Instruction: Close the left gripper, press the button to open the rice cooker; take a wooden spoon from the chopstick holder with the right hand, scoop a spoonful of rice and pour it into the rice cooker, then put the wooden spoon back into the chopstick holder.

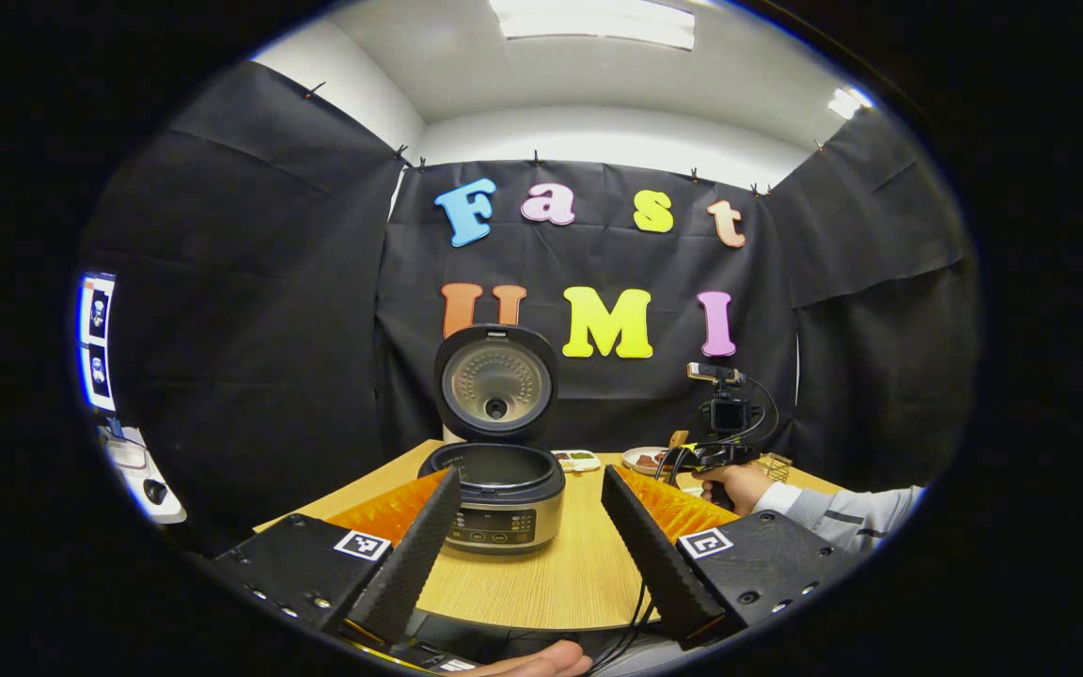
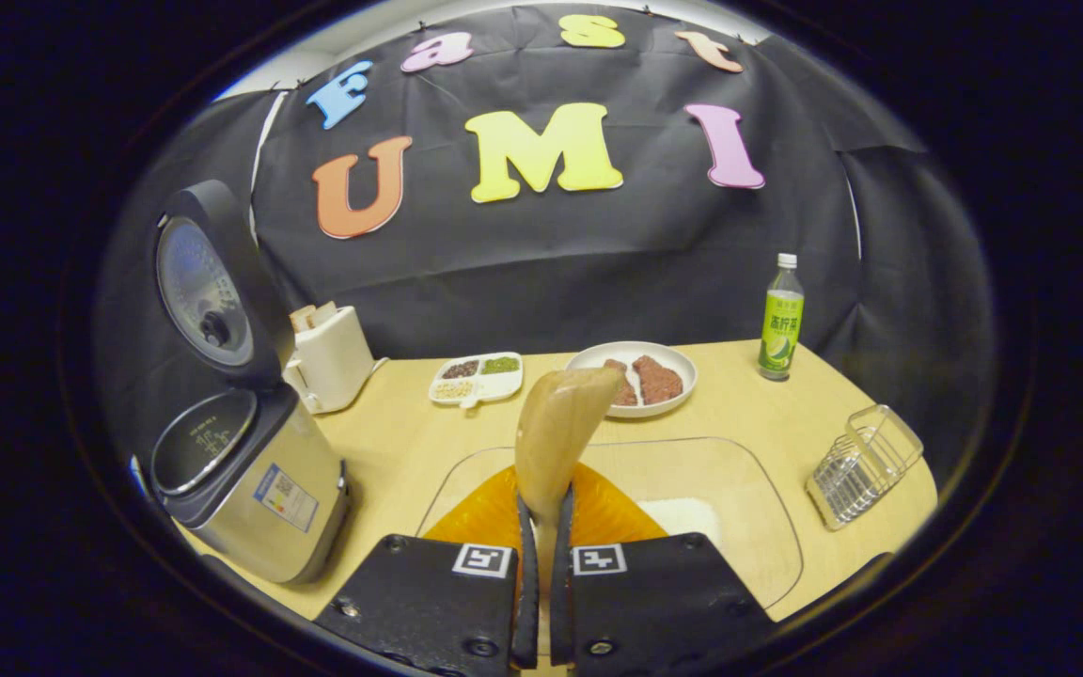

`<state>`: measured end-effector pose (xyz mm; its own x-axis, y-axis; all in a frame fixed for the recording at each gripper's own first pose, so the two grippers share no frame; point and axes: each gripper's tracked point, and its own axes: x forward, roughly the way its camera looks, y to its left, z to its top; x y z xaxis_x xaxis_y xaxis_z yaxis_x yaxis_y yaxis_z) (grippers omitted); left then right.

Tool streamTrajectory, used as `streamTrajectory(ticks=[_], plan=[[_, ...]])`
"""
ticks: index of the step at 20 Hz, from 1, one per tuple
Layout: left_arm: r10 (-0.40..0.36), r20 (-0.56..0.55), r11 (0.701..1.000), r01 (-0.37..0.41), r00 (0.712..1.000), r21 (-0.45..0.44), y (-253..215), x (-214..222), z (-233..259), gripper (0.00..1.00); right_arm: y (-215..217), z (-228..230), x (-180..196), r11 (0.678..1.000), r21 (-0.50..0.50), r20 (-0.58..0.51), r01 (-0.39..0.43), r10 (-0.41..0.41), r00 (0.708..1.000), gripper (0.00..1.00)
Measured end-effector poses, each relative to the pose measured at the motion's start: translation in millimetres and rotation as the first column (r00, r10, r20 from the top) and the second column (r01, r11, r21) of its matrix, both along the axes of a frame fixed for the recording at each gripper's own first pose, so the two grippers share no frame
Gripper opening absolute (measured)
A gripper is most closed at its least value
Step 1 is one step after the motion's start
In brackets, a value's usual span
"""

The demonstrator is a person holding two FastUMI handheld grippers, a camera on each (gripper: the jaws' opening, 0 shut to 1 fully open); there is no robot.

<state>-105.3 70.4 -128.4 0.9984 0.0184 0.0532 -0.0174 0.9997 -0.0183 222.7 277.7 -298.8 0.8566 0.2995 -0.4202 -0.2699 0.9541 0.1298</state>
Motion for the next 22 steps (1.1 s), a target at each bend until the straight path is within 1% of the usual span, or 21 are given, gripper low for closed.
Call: streamTrajectory(ticks=[3, 5, 7, 8, 10, 11, 13, 15, 17, 22], plan=[[0.03, 0.004, 0.999, -0.03, 1.0, -0.011, 10, -1, 2, 0.96, 11, -2, -9, 0.998, 0.031, -0.042, -0.063, 0.064, 0.997, 0.1], [0.041, 0.01, 0.999, -0.041, 0.999, -0.003, 10, -1, 3, 0.95, 8, -2, -10, 0.996, 0.064, -0.075, -0.058, 0.063, 0.995, 0.11], [0.038, 0.006, 0.999, -0.038, 0.999, -0.005, 7, -2, 2, 0.94, 4, -3, -10, 0.988, 0.149, -0.136, -0.026, 0.046, 0.99, 0.11], [0.034, 0.005, 0.999, -0.034, 0.999, -0.006, 6, -3, 1, 0.94, 1, -4, -9, 0.978, 0.207, -0.178, 0.002, 0.036, 0.983, 0.1], [0.034, 0.003, 0.999, -0.034, 0.999, 0.002, 5, -2, 1, 0.94, -2, -6, -8, 0.945, 0.322, -0.256, 0.052, 0.035, 0.966, 0.11], [0.035, 0.002, 0.999, -0.035, 0.999, 0.007, 5, -1, 0, 0.94, -3, -7, -8, 0.928, 0.366, -0.287, 0.065, 0.046, 0.957, 0.11], [0.031, -0.003, 0.999, -0.031, 1.0, 0.012, 2, -2, -1, 0.94, -11, -11, -5, 0.897, 0.427, -0.334, 0.113, 0.04, 0.942, 0.11], [0.028, -0.008, 0.999, -0.028, 1.0, 0.017, 0, -1, -1, 0.94, -17, -13, -3, 0.875, 0.463, -0.362, 0.143, 0.039, 0.931, 0.11], [0.025, -0.009, 0.999, -0.025, 1.0, 0.022, -1, 1, -2, 0.94, -23, -9, -3, 0.843, 0.508, -0.376, 0.175, 0.035, 0.926, 0.11], [0.029, -0.017, 0.999, -0.028, 0.999, 0.03, -1, 2, -6, 0.94, -35, 7, -1, 0.782, 0.582, -0.368, 0.224, 0.007, 0.93, 0.1]])
